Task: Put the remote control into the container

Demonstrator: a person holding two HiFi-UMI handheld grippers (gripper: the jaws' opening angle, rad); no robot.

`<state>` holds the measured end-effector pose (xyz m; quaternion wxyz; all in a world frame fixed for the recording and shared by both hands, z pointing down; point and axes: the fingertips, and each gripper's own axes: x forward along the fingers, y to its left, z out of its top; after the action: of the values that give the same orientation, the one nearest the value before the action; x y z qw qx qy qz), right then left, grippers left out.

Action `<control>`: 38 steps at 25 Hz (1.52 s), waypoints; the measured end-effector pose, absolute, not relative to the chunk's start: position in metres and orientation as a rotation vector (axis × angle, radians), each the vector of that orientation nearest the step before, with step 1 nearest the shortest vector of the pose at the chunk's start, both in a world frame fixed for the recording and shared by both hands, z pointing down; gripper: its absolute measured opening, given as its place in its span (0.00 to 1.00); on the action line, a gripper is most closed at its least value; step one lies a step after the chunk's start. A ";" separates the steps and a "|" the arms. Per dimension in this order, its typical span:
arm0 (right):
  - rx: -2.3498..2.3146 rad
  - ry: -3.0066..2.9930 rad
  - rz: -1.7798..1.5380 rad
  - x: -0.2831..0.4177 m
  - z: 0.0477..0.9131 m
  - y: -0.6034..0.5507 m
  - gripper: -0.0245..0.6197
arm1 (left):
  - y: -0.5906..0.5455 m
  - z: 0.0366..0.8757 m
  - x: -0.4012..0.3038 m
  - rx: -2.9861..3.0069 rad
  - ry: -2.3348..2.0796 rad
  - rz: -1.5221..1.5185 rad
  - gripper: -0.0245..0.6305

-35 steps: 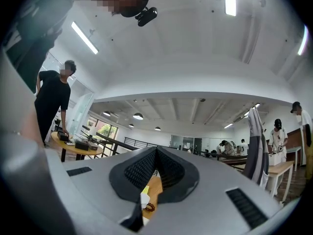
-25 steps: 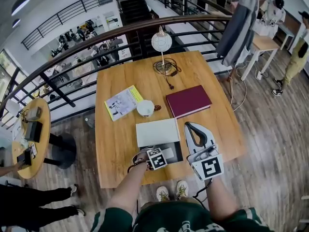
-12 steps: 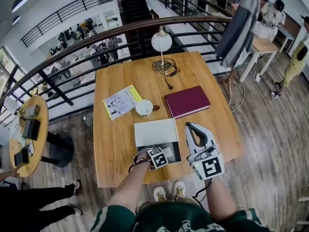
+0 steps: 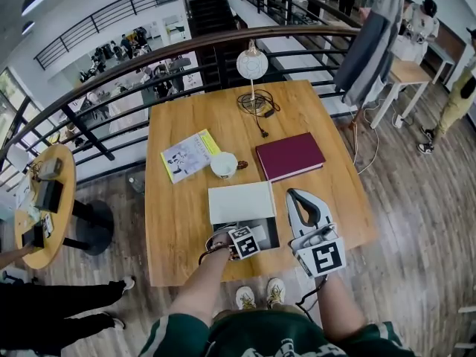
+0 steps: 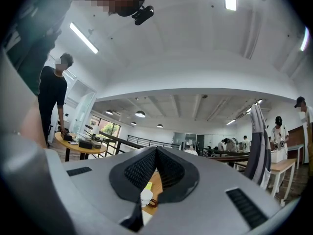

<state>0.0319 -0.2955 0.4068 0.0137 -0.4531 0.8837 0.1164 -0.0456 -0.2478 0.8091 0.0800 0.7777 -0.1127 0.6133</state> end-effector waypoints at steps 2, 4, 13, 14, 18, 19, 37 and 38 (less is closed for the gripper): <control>-1.416 2.753 0.356 0.033 0.408 -0.295 0.06 | -0.247 0.809 -0.046 2.325 -0.340 1.831 0.45; -1.420 2.752 0.352 0.034 0.409 -0.295 0.06 | -0.247 0.809 -0.046 2.321 -0.337 1.835 0.45; -1.439 2.747 0.342 0.038 0.411 -0.295 0.06 | -0.251 0.805 -0.052 2.416 -0.406 1.719 0.54; -1.440 2.747 0.340 0.038 0.412 -0.295 0.06 | -0.251 0.805 -0.052 2.421 -0.408 1.716 0.54; -1.438 2.757 0.334 0.037 0.415 -0.294 0.06 | -0.252 0.804 -0.051 2.428 -0.403 1.739 0.54; -1.435 2.762 0.336 0.036 0.416 -0.294 0.06 | -0.252 0.804 -0.052 2.430 -0.404 1.753 0.53; -1.298 2.778 0.389 0.003 0.400 -0.272 0.06 | -0.234 0.697 -0.075 2.617 -0.773 1.498 0.53; -1.299 2.775 0.393 0.002 0.399 -0.270 0.06 | -0.236 0.683 -0.073 2.647 -0.810 1.457 0.53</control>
<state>0.0016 -0.2704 0.3994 0.0261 -0.4203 0.8981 0.1271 -0.0732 -0.2358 0.6825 0.0066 0.8462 -0.2589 0.4658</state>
